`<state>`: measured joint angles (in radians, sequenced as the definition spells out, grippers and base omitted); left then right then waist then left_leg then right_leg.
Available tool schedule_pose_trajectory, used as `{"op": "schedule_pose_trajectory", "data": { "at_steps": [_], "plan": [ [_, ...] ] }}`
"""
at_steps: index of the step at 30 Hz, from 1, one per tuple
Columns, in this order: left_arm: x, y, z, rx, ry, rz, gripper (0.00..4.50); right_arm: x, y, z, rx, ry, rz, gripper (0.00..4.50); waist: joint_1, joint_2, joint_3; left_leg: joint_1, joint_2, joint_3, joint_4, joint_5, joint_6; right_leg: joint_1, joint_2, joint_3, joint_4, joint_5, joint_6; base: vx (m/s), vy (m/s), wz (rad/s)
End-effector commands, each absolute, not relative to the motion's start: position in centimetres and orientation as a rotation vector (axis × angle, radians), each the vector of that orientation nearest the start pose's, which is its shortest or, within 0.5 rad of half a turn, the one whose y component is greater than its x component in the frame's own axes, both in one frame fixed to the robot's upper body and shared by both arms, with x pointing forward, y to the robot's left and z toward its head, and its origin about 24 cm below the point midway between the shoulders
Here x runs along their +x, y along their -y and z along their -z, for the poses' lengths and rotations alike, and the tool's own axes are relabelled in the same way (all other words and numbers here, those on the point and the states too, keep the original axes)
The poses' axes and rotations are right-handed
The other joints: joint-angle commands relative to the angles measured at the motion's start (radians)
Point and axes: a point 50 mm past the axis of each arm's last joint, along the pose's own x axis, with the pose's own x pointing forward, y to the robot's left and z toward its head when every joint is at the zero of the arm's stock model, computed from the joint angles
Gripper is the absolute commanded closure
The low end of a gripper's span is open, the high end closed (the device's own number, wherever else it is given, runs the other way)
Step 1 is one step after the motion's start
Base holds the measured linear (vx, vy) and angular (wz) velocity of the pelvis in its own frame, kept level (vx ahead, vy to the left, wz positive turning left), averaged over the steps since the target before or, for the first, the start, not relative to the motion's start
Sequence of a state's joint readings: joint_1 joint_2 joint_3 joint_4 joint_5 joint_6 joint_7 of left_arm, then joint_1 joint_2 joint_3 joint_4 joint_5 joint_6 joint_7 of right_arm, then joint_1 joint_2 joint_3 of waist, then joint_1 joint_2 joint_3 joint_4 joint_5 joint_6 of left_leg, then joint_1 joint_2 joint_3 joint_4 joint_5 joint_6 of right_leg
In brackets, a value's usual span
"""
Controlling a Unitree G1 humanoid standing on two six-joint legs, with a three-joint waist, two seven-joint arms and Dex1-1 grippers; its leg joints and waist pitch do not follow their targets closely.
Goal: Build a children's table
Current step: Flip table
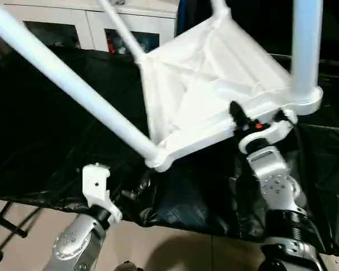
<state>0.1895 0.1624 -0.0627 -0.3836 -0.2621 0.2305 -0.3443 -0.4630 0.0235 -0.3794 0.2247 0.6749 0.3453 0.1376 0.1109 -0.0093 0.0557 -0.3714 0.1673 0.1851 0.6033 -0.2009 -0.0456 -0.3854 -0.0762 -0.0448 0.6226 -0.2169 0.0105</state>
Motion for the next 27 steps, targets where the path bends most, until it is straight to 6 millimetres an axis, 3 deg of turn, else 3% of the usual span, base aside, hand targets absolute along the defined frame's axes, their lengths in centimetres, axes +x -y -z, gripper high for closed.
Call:
{"op": "schedule_pose_trajectory", "data": {
  "at_steps": [1, 7, 10, 12, 15, 18, 20, 23, 27],
  "plan": [
    [21.1, -13.8, -8.1, -0.04, 0.03, 0.494, 0.0, 32.9, 18.7, -10.1, 0.641, 0.025, -0.014, 2.41, -0.01, 0.0, -0.057, 0.015, 0.057, -0.021, -0.082, -0.146, -0.029, 0.032, -0.058, 0.046, -0.07, -0.095, -0.113, 0.0, 0.0, 0.0],
    [21.6, -12.9, -9.6, 0.09, 0.106, 0.57, 0.0, 32.3, 19.0, -10.6, 0.458, -0.002, 0.027, 2.41, -0.01, 0.004, -0.056, 0.02, 0.055, -0.02, -0.084, -0.185, -0.047, 0.022, -0.055, 0.049, -0.079, -0.177, -0.073, 0.0, 0.0, 0.0],
    [21.8, -12.7, -10.1, 0.114, 0.142, 0.577, 0.0, 32.1, 18.8, -10.9, 0.379, -0.007, 0.023, 2.41, -0.012, 0.004, -0.057, 0.016, 0.053, -0.023, -0.085, -0.187, -0.054, 0.027, -0.055, 0.048, -0.077, -0.184, -0.064, 0.0, 0.0, 0.0],
    [22.4, -11.9, -11.5, 0.162, 0.192, 0.628, 0.0, 32.1, 18.8, -11.0, 0.18, -0.019, 0.034, 2.41, -0.015, 0.005, -0.058, 0.019, 0.052, -0.022, -0.085, -0.197, -0.06, 0.023, -0.053, 0.048, -0.078, -0.194, -0.061, 0.0, 0.0, 0.0],
    [22.6, -11.1, -12.1, 0.234, 0.206, 0.683, 0.0, 32.1, 18.6, -10.9, 0.11, -0.053, 0.063, 2.41, -0.018, 0.003, -0.055, 0.018, 0.05, -0.023, -0.087, -0.221, -0.062, 0.022, -0.054, 0.049, -0.084, -0.252, -0.048, 0.0, 0.0, 0.0],
    [23.0, -10.7, -12.6, 0.277, 0.226, 0.686, 0.0, 32.1, 18.3, -10.9, 0.048, -0.076, 0.076, 2.41, -0.021, 0.001, -0.056, 0.02, 0.049, -0.026, -0.09, -0.269, -0.074, 0.019, -0.054, 0.049, -0.091, -0.32, -0.019, 0.0, 0.0, 0.0],
    [23.3, -10.6, -13.2, 0.31, 0.258, 0.676, 0.0, 32.0, 18.1, -11.0, -0.001, -0.084, 0.088, 2.41, -0.025, 0.002, -0.06, 0.028, 0.048, -0.029, -0.091, -0.315, -0.088, 0.012, -0.051, 0.048, -0.094, -0.341, -0.003, 0.0, 0.0, 0.0],
    [23.7, -10.6, -13.8, 0.342, 0.279, 0.673, 0.0, 32.0, 17.9, -11.0, -0.045, -0.104, 0.099, 2.41, -0.034, -0.004, -0.055, 0.037, 0.046, -0.034, -0.095, -0.413, -0.098, 0.004, -0.05, 0.045, -0.106, -0.436, 0.007, 0.0, 0.0, 0.0],
    [24.5, -10.6, -15.1, 0.43, 0.319, 0.677, 0.0, 32.0, 17.7, -11.1, -0.132, -0.121, 0.109, 2.41, -0.036, -0.005, -0.057, 0.045, 0.047, -0.041, -0.098, -0.457, -0.103, 0.001, -0.05, 0.044, -0.11, -0.446, 0.006, 0.0, 0.0, 0.0]
  ]
}}
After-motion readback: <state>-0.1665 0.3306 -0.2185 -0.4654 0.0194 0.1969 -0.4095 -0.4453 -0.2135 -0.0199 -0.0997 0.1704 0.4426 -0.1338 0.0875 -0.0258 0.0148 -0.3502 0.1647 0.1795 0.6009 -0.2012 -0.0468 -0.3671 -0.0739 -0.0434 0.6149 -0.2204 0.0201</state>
